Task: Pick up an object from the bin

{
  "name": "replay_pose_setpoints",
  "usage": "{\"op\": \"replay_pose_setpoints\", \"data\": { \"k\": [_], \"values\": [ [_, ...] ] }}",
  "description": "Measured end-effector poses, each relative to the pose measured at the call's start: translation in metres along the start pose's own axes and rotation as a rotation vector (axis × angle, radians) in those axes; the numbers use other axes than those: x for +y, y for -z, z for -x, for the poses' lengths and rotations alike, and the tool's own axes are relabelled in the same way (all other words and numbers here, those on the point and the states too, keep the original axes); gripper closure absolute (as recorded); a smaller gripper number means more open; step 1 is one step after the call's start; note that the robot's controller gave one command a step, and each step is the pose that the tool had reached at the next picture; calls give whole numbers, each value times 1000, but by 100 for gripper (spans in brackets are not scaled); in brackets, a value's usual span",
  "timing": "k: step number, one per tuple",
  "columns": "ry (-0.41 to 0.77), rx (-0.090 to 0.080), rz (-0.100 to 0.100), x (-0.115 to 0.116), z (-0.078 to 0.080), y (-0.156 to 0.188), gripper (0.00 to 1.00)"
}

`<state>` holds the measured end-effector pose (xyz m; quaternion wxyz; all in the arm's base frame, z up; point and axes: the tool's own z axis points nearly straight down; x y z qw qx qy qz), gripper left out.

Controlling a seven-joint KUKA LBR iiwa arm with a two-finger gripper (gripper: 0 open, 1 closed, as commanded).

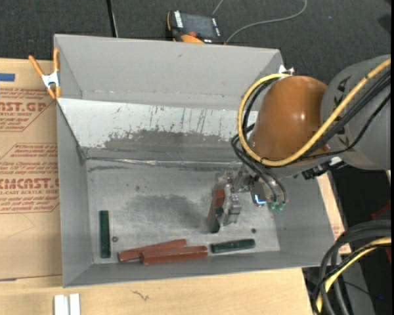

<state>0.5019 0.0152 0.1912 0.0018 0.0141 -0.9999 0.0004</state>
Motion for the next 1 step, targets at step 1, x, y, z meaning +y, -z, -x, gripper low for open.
{"op": "replay_pose_setpoints", "data": {
  "k": [1],
  "values": [
    [-1,-13,1,-3,-8,80,100]
  ]
}}
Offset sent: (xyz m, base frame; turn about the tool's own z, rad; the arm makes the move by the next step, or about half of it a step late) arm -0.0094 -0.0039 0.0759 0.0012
